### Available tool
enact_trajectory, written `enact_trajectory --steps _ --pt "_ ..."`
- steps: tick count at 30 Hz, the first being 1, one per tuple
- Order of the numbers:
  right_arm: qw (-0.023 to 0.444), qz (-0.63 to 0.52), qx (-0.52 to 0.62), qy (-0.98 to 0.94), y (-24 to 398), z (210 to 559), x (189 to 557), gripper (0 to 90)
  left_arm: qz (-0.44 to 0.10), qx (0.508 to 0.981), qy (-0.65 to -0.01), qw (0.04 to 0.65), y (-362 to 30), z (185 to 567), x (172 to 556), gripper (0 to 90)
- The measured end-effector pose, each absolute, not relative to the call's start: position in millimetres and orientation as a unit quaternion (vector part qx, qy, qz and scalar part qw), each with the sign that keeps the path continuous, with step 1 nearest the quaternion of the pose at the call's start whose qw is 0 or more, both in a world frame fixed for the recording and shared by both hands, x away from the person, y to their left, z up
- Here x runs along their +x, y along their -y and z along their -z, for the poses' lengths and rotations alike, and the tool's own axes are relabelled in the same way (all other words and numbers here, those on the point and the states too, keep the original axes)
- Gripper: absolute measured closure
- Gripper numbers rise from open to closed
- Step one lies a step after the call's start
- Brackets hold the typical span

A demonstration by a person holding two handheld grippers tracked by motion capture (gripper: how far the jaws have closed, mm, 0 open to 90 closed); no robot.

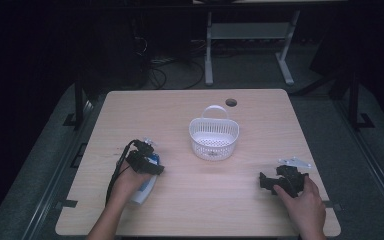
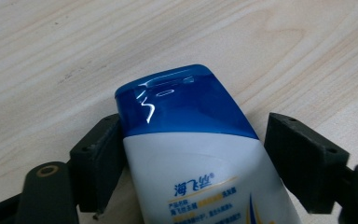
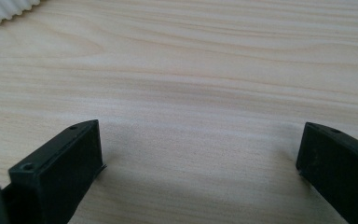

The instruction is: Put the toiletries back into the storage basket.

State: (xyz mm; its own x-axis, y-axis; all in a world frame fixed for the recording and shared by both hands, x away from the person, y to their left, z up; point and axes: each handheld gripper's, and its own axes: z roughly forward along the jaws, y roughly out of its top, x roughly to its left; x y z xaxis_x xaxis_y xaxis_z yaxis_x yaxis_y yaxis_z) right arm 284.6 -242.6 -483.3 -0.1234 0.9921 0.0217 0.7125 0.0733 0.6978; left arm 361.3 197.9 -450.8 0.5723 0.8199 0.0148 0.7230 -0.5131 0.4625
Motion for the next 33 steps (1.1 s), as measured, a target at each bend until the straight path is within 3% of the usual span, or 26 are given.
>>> enact_trajectory --steps 12,25,33 --pt "0.242 -0.289 0.616 -0.692 243 483 285 0.0 -0.108 0.863 -0.445 0.212 -199 448 361 33.6" --pt "0.242 -0.289 0.616 -0.692 243 483 285 0.0 -0.083 0.869 -0.431 0.228 -202 445 359 37.7" --pt "0.242 -0.289 0.616 -0.691 243 483 285 0.0 -0.082 0.861 -0.419 0.275 -211 430 354 38.2"
